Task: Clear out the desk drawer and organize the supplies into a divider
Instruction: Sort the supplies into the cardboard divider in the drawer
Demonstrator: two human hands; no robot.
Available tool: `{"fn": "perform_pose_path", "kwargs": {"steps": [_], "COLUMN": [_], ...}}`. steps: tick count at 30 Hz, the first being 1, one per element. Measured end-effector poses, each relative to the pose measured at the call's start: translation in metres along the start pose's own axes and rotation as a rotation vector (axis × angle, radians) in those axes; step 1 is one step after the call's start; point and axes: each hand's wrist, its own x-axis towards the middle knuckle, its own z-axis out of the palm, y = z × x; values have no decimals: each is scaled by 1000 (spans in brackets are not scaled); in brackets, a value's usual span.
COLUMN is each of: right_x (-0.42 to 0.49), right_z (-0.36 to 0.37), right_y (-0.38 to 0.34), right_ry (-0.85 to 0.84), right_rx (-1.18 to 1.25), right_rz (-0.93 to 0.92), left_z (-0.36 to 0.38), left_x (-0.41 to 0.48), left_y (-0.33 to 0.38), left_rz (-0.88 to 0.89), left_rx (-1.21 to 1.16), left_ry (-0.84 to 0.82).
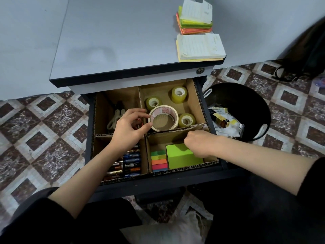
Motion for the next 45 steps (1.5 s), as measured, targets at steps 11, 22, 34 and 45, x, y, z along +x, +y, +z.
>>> {"fn": "perform_pose_path", "kwargs": {"steps": [11,22,34,45], "right_x": [-49,-89,-91,-87], "right_z": [-44,-63,-40,-40], "right_y": [29,111,136,143], "right_ry": [535,831,834,844], "right_rx": [508,882,881,906], "right_rz": [14,268,330,316], "left_z": [-46,-31,6,6], "left_x": [48,112,168,175], "left_y": [75,151,172,160], "left_rz": [96,306,316,312], "left_rx": [144,552,696,604], "left_ry": [5,-59,-314,-227]}}
